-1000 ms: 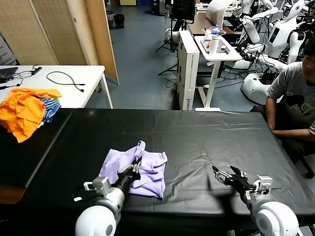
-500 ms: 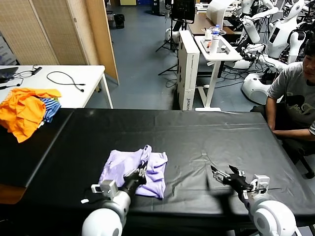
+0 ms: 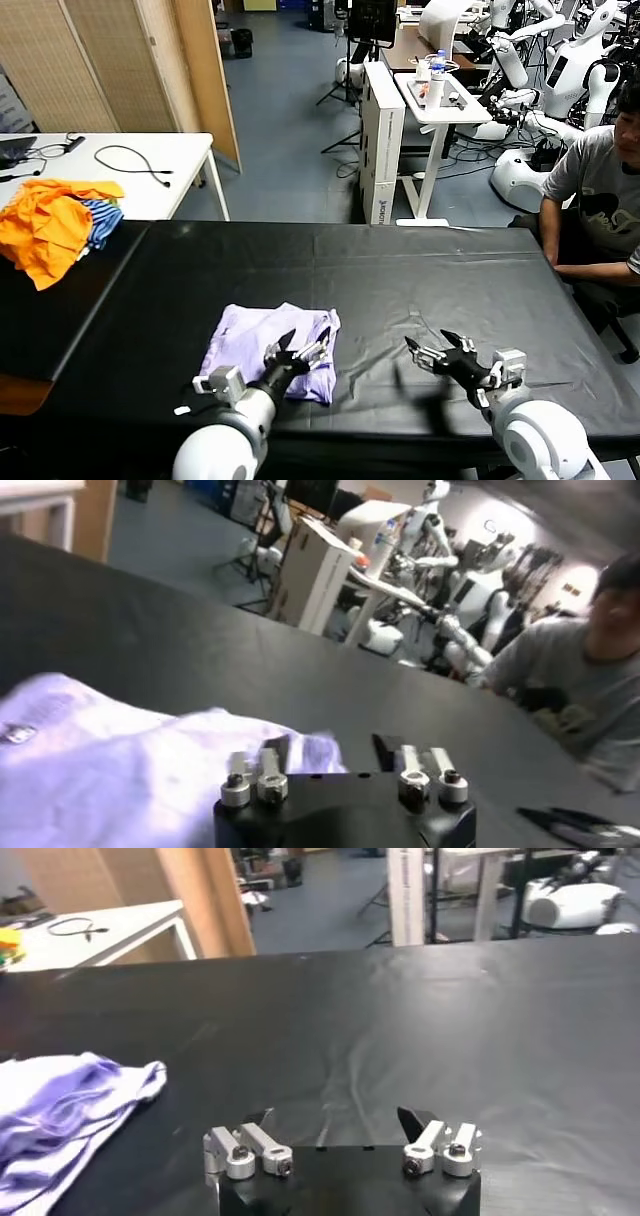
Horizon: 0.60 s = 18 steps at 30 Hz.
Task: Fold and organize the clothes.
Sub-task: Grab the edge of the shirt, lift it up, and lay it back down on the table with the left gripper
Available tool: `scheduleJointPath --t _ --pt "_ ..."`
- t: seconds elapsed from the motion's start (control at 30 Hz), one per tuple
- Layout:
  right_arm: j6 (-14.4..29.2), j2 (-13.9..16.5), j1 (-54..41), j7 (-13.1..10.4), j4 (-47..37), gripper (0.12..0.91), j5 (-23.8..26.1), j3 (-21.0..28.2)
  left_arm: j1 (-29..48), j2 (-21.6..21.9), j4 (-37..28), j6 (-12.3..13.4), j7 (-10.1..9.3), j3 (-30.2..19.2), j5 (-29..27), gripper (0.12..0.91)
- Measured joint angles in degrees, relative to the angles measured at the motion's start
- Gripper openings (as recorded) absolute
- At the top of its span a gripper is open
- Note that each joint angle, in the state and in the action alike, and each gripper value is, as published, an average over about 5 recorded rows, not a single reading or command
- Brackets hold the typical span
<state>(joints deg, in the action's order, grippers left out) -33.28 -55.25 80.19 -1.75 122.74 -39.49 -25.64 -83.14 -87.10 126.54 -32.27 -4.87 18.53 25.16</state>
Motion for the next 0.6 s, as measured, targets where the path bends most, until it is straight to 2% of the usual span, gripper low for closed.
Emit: scheduleJointPath --t 0.23,0.37,0.5,0.6 --pt "0.0 2.5 -6.1 0.2 1.7 0.907 -0.6 11.0 1.5 5.7 0.7 2.4 -0.22 6.7 -1.0 0.907" --pt "-0.2 2.2 -10.4 -0.3 1.0 0.907 -0.1 17.6 1.1 9.1 0.3 3.0 -0.22 10.3 -1.5 0.907" --pt "-0.2 0.8 -14.0 -1.2 -0.6 0.906 0.9 23.1 0.7 10.4 0.0 3.3 -0.16 12.0 -2.3 0.907" --pt "-0.2 0.0 -15.4 -1.6 -1.6 0.861 1.3 25.8 0.4 10.5 -0.2 3.6 -0.08 12.4 -3.1 0.907"
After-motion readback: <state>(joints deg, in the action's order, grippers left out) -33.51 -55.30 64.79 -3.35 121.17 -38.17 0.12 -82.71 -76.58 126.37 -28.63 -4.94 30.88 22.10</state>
